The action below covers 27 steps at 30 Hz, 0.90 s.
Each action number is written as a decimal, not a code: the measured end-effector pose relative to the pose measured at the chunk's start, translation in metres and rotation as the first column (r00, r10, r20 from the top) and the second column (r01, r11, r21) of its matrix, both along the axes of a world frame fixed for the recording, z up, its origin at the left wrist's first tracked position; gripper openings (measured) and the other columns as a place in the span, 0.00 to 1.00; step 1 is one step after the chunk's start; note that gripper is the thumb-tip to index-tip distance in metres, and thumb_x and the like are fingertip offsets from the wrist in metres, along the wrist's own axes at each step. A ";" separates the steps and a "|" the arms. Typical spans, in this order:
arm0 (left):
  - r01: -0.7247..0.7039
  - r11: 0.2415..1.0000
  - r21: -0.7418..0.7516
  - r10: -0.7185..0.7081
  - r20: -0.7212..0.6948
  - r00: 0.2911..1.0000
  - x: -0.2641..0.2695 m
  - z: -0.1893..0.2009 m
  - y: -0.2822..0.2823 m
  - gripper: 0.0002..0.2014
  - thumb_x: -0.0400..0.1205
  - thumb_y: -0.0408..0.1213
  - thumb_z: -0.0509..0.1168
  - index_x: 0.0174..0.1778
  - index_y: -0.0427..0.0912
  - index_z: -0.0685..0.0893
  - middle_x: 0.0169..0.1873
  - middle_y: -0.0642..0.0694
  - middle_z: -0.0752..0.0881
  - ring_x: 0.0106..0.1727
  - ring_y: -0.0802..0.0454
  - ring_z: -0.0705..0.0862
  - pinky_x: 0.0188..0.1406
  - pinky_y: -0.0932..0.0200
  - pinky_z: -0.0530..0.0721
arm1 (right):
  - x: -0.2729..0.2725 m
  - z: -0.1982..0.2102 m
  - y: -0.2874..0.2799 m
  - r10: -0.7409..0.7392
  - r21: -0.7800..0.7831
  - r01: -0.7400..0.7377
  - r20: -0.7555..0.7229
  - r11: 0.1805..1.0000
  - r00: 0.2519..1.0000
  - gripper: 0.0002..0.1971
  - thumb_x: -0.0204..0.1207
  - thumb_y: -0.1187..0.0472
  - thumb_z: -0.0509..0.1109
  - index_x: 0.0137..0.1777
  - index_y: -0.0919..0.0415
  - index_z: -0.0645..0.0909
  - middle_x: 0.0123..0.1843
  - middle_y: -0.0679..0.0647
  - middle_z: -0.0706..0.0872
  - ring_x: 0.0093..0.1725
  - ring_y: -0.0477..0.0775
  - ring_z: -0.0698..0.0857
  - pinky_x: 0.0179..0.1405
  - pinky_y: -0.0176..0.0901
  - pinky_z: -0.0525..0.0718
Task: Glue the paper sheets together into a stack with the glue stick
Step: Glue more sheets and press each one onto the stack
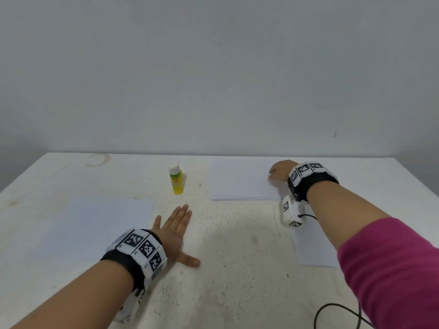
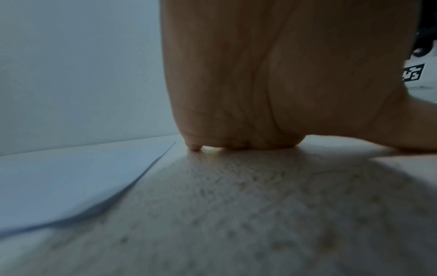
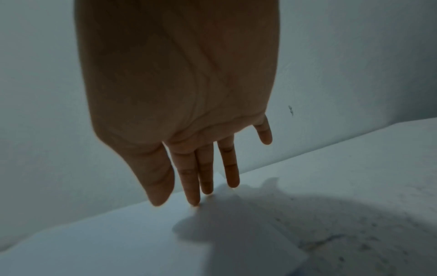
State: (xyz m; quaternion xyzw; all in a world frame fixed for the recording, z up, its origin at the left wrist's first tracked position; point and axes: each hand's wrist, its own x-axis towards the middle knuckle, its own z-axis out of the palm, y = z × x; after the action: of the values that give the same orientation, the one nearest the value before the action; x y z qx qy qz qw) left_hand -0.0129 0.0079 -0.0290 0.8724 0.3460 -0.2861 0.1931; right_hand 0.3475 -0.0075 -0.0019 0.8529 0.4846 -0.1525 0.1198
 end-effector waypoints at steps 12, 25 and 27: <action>-0.018 0.996 0.092 0.029 -0.119 0.992 0.009 0.007 -0.011 0.63 0.72 0.72 0.61 0.78 0.39 0.23 0.77 0.47 0.20 0.81 0.50 0.26 0.81 0.37 0.36 | -0.080 0.013 -0.129 -0.018 -0.142 -0.011 -0.202 0.990 0.979 0.59 0.70 0.25 0.59 0.83 0.70 0.38 0.85 0.65 0.41 0.85 0.63 0.45 0.82 0.61 0.52; -0.028 0.983 0.182 0.050 -0.121 0.991 0.010 0.007 -0.022 0.62 0.73 0.71 0.59 0.80 0.30 0.30 0.81 0.35 0.30 0.84 0.43 0.36 0.83 0.43 0.50 | -0.112 -0.013 -0.165 -0.038 -0.308 -0.012 -0.155 0.951 0.987 0.79 0.53 0.25 0.74 0.76 0.70 0.20 0.80 0.64 0.21 0.81 0.62 0.27 0.79 0.71 0.44; -0.027 0.984 0.178 0.039 -0.067 0.997 0.005 0.007 -0.027 0.59 0.75 0.69 0.58 0.81 0.30 0.32 0.82 0.35 0.33 0.84 0.43 0.37 0.83 0.45 0.51 | -0.113 -0.013 -0.165 -0.039 -0.299 -0.008 -0.152 0.954 0.988 0.79 0.53 0.25 0.74 0.76 0.70 0.20 0.80 0.63 0.20 0.81 0.62 0.27 0.79 0.71 0.44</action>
State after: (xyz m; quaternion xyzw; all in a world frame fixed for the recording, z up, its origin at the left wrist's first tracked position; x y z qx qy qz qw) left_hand -0.0081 -0.0189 -0.0220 0.8697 0.3911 -0.2814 0.1073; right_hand 0.2347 -0.1728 -0.0149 0.8143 0.4572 -0.2913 0.2076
